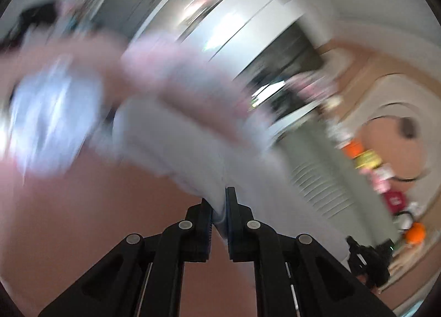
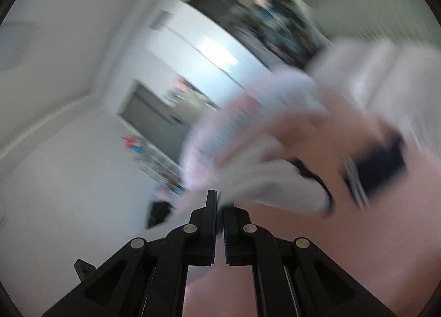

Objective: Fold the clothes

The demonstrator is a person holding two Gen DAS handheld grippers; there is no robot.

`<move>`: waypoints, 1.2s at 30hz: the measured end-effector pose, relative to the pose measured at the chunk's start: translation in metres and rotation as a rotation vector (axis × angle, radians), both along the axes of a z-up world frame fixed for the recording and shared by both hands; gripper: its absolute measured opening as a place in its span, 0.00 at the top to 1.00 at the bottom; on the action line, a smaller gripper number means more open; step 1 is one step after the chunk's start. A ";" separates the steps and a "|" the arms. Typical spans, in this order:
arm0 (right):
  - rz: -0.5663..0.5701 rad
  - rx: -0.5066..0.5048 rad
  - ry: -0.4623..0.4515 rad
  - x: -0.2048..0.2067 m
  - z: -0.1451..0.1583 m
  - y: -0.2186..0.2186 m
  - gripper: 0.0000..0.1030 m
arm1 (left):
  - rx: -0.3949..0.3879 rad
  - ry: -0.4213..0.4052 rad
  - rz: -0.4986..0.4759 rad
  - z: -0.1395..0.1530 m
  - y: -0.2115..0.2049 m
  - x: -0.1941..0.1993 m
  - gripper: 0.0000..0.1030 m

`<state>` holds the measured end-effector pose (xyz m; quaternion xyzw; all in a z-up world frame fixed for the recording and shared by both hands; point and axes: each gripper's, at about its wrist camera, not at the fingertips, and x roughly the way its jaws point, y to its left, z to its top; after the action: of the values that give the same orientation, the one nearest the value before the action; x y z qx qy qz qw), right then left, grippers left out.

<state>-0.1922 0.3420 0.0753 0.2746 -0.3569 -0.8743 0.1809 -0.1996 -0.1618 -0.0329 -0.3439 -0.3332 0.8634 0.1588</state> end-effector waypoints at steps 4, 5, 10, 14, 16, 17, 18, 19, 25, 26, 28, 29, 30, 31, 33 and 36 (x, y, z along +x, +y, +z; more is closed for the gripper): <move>-0.057 0.105 -0.315 0.002 -0.148 -0.006 0.97 | 0.032 -0.340 -0.033 -0.151 0.009 -0.015 0.93; -0.044 0.105 -0.406 -0.001 -0.182 -0.008 0.97 | 0.019 -0.400 -0.032 -0.174 0.010 -0.017 0.92; 0.019 0.030 -0.567 0.008 -0.249 -0.024 0.94 | 0.063 -0.376 0.044 -0.193 -0.004 0.005 0.71; 0.119 0.012 -0.541 0.009 -0.249 -0.053 0.84 | 0.157 -0.305 0.131 -0.182 -0.024 0.037 0.40; 0.164 0.045 -0.543 0.009 -0.250 -0.069 0.77 | 0.188 -0.318 0.122 -0.184 -0.024 0.047 0.40; 0.183 0.063 -0.539 0.011 -0.248 -0.076 0.75 | 0.170 -0.327 0.114 -0.183 -0.017 0.050 0.41; 0.192 0.074 -0.536 0.008 -0.249 -0.082 0.72 | 0.156 -0.332 0.071 -0.184 -0.008 0.051 0.41; 0.191 0.079 -0.537 0.009 -0.250 -0.086 0.68 | 0.136 -0.338 0.034 -0.184 0.005 0.049 0.41; 0.115 0.066 -0.544 -0.015 -0.271 -0.091 0.55 | -0.037 -0.257 -0.019 -0.184 0.055 0.034 0.41; 0.104 0.067 -0.534 -0.018 -0.272 -0.092 0.56 | -0.047 -0.241 -0.012 -0.183 0.059 0.029 0.42; 0.086 0.069 -0.519 -0.026 -0.273 -0.094 0.76 | -0.059 -0.230 -0.009 -0.180 0.063 0.024 0.85; 0.101 0.080 -0.537 -0.030 -0.273 -0.096 0.95 | -0.063 -0.231 -0.012 -0.178 0.064 0.023 0.95; 0.115 0.083 -0.551 -0.034 -0.273 -0.099 0.96 | -0.067 -0.232 -0.014 -0.176 0.065 0.023 0.95; 0.120 0.057 -0.540 -0.034 -0.269 -0.100 0.96 | -0.066 -0.229 -0.016 -0.172 0.066 0.023 0.95; 0.112 0.062 -0.450 -0.024 -0.241 -0.096 0.96 | -0.028 -0.194 -0.026 -0.153 0.061 0.040 0.95; 0.120 0.048 -0.339 -0.003 -0.199 -0.085 0.96 | 0.043 -0.159 -0.032 -0.135 0.040 0.069 0.95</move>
<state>-0.1957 0.2566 -0.1234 0.4430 -0.3444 -0.8114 0.1634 -0.1305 -0.1215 -0.1683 -0.4132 -0.3576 0.8234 0.1529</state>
